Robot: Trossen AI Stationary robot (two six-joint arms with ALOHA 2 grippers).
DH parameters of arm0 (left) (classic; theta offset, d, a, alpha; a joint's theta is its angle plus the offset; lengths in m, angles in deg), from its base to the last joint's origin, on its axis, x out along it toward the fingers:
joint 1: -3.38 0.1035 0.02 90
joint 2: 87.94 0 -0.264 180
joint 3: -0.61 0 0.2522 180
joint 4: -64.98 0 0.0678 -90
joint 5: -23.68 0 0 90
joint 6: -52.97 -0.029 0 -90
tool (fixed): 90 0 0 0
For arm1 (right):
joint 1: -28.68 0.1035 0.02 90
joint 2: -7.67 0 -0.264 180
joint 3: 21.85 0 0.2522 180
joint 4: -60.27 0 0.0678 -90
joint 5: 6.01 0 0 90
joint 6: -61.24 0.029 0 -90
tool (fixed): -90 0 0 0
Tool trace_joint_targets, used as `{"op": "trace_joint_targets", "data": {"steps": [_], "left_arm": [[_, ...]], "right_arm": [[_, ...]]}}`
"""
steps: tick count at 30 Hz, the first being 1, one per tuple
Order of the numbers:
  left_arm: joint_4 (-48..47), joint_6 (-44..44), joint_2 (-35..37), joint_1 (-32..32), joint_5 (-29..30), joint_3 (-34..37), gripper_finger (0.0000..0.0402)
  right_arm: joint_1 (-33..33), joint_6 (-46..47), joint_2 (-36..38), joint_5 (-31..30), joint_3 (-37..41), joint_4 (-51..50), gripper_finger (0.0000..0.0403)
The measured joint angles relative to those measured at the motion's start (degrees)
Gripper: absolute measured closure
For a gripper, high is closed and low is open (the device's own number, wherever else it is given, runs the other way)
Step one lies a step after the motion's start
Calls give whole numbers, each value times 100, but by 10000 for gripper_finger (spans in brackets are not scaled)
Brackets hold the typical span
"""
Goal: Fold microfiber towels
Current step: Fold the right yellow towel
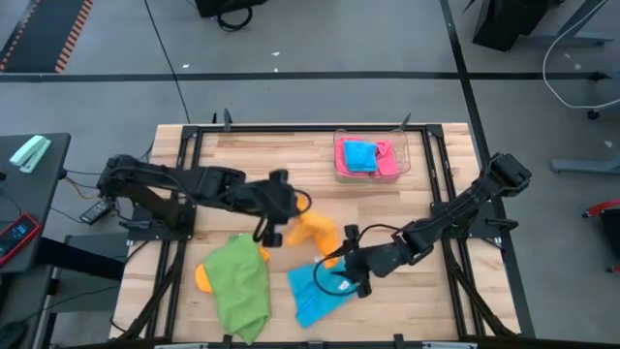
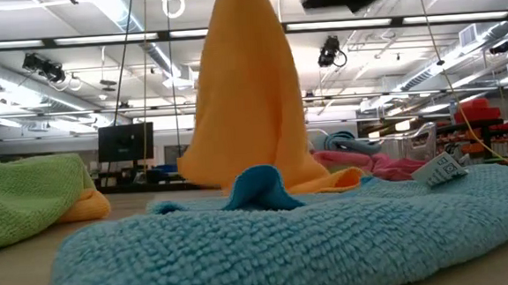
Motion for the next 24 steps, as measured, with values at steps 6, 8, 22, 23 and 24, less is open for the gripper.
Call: {"op": "trace_joint_targets", "data": {"steps": [6, 8, 22, 23, 24], "left_arm": [[-133, -384, -505, -160, -1099, 0, 393], [-182, -566, -714, -261, -1378, 0, 391], [55, -102, -1764, -441, -1550, 2, 393], [63, 26, -1765, -433, -1406, 2, 390], [105, 142, -1765, -428, -1246, 2, 386]], "right_arm": [[-11, 75, 0, 797, -9, 630, 186], [-11, 364, 0, 1056, -9, 476, 186], [159, 941, -181, 1016, -7, 523, 186], [175, 905, -292, 845, -7, 681, 186], [182, 904, -396, 649, -7, 752, 186]]}}
